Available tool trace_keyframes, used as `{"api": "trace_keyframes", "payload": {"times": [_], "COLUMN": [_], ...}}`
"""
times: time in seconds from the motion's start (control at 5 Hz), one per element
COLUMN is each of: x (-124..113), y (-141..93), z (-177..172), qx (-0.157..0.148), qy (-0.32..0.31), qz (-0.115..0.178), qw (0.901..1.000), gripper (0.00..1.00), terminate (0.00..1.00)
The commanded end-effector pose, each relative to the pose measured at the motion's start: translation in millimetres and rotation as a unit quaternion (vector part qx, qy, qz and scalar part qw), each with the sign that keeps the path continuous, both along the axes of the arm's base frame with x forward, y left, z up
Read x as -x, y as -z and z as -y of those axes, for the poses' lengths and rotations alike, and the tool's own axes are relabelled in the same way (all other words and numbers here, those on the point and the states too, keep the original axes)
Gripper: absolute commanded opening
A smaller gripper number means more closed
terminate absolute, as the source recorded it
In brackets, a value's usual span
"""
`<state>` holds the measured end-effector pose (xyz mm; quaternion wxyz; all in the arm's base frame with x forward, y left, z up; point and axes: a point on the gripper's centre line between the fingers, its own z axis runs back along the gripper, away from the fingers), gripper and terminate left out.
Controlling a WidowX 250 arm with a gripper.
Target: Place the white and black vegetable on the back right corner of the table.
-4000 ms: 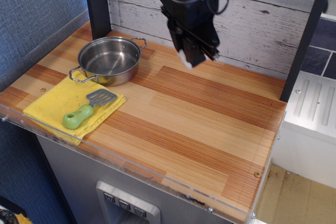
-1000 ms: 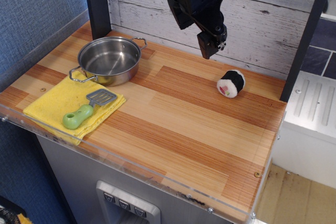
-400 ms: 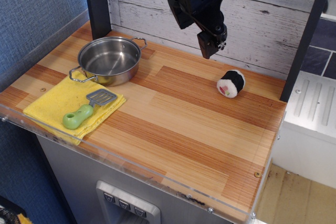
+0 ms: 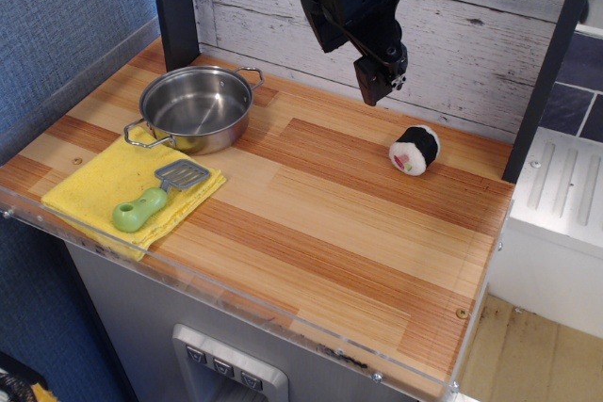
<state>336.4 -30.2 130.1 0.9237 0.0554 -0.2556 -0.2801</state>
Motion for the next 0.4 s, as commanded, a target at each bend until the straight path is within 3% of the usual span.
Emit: {"api": "trace_keyframes", "payload": {"times": [0.0,0.2], "x": [8.1,8.1], "y": [-13.3,-13.3], "z": [0.0,0.0], "qx": [0.001,0.001], "qy": [-0.001,-0.001], "qz": [0.02,0.02], "qw": [0.9998,0.9998], "gripper": [1.0,1.0], "terminate": [0.0,1.0]}}
